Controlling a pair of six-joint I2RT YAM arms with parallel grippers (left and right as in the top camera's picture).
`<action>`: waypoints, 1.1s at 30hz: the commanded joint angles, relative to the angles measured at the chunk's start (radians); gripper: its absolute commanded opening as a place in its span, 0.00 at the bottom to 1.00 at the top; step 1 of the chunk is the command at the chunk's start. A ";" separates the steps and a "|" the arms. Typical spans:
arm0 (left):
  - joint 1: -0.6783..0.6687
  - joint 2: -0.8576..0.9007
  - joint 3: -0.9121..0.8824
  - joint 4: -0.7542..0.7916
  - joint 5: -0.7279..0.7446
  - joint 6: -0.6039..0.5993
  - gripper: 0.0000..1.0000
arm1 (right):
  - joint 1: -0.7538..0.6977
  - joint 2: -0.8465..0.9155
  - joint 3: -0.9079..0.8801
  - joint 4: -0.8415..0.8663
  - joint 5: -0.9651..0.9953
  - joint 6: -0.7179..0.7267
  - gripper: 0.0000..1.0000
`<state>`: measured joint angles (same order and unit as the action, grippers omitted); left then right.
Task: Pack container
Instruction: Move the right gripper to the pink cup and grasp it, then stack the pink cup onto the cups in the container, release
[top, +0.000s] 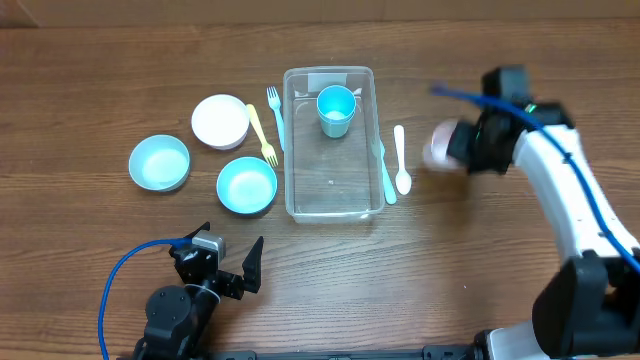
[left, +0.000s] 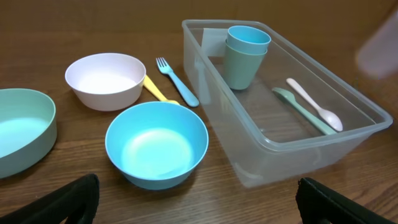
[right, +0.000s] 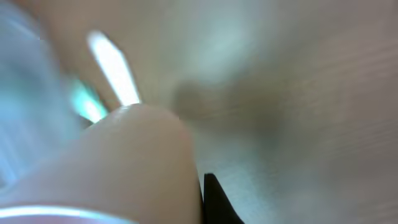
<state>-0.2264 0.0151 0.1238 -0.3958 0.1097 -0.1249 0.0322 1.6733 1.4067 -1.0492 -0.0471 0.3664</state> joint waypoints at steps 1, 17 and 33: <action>0.005 -0.004 -0.007 0.000 0.014 -0.010 1.00 | 0.013 -0.021 0.266 -0.061 0.000 0.006 0.04; 0.005 -0.004 -0.007 0.000 0.014 -0.010 1.00 | 0.375 0.241 0.414 0.183 -0.007 -0.003 0.04; 0.005 -0.004 -0.007 0.000 0.014 -0.010 1.00 | 0.374 0.350 0.412 0.206 0.065 -0.003 0.04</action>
<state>-0.2264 0.0158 0.1238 -0.3962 0.1127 -0.1249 0.4065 2.0197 1.8015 -0.8513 0.0006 0.3656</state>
